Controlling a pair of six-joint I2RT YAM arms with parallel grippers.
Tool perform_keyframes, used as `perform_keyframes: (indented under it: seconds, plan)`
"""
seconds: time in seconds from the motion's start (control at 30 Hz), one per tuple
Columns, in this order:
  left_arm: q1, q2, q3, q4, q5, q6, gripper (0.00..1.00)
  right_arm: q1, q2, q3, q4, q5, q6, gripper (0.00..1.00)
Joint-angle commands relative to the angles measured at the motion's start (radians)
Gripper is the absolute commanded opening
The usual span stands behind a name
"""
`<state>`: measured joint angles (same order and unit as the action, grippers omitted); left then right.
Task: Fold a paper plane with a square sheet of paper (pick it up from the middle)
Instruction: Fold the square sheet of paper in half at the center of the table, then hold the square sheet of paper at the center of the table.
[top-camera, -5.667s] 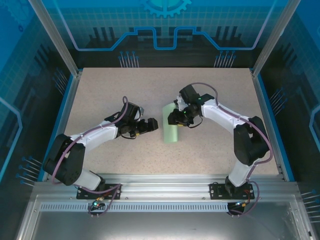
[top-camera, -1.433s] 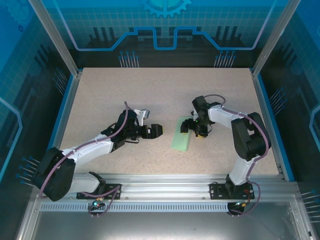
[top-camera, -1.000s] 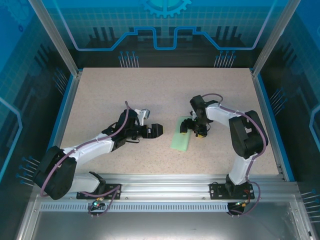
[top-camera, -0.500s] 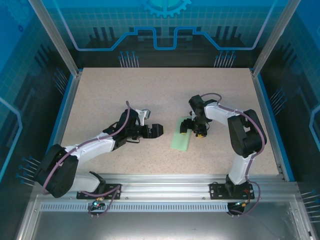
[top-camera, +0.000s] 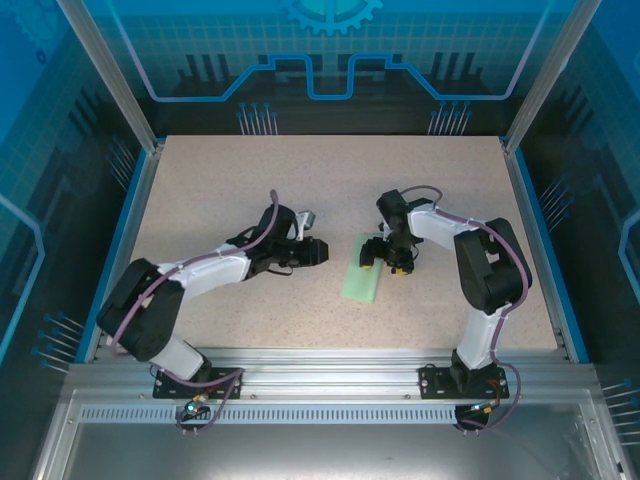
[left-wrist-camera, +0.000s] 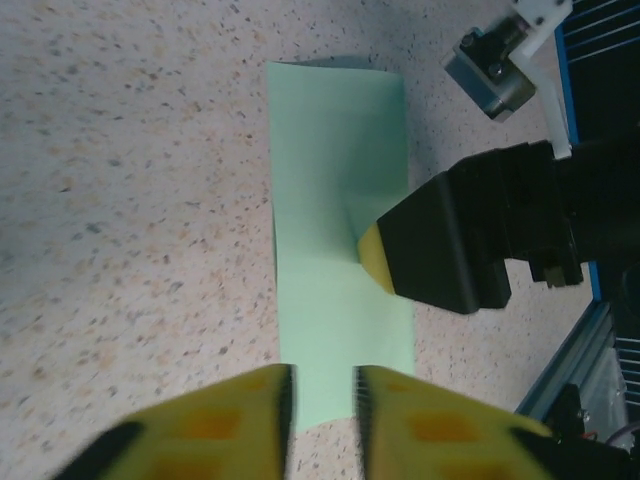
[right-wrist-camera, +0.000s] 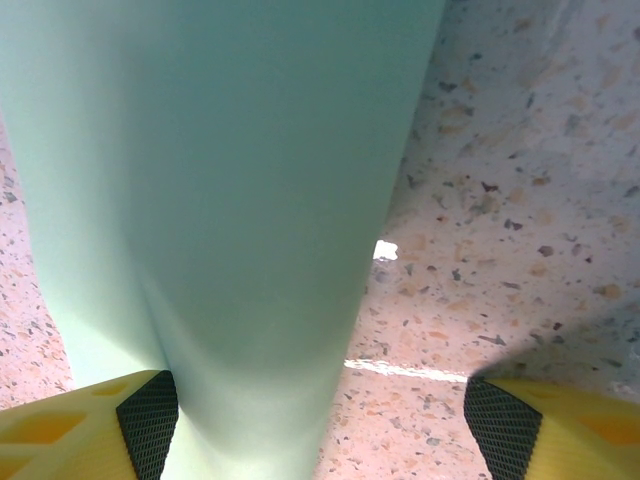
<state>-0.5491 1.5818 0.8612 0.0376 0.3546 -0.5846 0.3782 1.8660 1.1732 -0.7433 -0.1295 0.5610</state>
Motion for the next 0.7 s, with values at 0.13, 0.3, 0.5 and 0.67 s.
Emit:
perform_keyframes:
  seconds: [0.13,0.3,0.5,0.67]
  plan:
    - [-0.066,0.189,0.184,-0.091,0.043,-0.054,0.00,0.000,0.079,-0.036,-0.004,0.089,0.000,0.82]
    - [-0.083,0.273,0.249,-0.095,0.047,-0.087,0.00,-0.001,0.076,-0.041,-0.001,0.087,0.000,0.82]
    - [-0.097,0.342,0.304,-0.122,0.038,-0.099,0.00,-0.001,0.081,-0.035,-0.002,0.085,-0.002,0.82]
    - [-0.101,0.384,0.334,-0.124,0.047,-0.103,0.00,0.000,0.080,-0.043,0.002,0.084,-0.001,0.82]
